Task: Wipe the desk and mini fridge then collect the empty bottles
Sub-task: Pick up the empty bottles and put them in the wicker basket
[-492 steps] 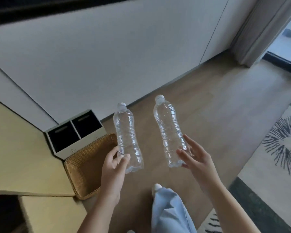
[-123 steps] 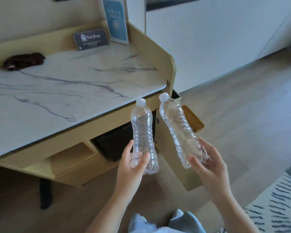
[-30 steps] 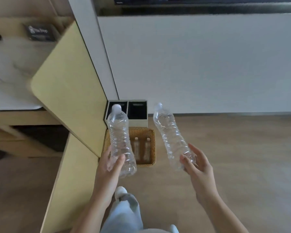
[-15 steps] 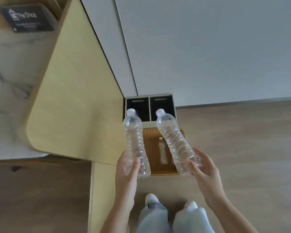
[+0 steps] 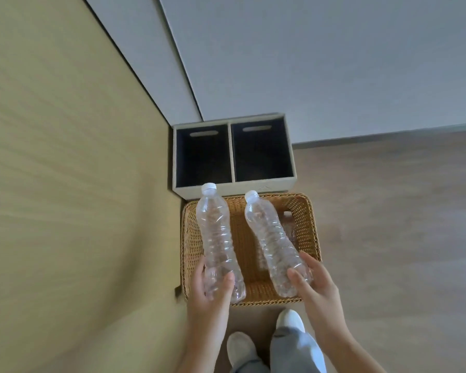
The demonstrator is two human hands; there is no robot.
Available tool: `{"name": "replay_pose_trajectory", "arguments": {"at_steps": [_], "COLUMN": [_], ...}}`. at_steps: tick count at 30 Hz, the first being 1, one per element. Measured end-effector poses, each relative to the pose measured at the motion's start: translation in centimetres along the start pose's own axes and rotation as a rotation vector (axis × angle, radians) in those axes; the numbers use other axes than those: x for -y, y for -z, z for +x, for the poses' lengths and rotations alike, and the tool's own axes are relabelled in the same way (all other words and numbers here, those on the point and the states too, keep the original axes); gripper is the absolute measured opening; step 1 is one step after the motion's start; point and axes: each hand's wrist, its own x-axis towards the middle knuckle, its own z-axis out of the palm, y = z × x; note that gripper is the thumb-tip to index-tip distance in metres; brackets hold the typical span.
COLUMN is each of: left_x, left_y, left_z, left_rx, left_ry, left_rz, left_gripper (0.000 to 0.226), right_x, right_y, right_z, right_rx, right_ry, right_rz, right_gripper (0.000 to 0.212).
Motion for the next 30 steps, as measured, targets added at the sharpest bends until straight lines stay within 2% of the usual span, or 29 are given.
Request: {"name": "replay_pose_trajectory", "arguments": {"at_steps": [5,9,16,24,30], "left_x": [6.5,10.6,16.1,21.0,24.9], "left_y": [-2.2,-2.9,-4.1,-6.1,-6.7], "left_z": [5.3,8.2,12.7,17.7,21.1], "left_rx": [-0.034,-0.031,-0.002,0.022,0.032], "left_ry": [0.063,0.082,0.096,0.102,0.090], "left_rz": [0.011,0.089,0.305,0.365,0.428], "left_gripper": [0.060,0.057,0.058,0.061,0.064], "right_x": [-5.8,-10.0,-17.6,-22.8,-26.2], "right_y": [-1.0,-2.0,-3.4,-5.9,-8.5], "right_z": [5.3,8.0,12.2,16.7,19.4], "right_rx": [-0.003,-0.001,0.051,0.067,0.104], "right_ry": [-0.008,-0.025,-0.159,-0.201,-0.163], "right_rz": [-0.041,-0.115,-0.120,-0.154,-0.199], "right_gripper": [0.041,0.044,0.044,0.051,0.050]}}
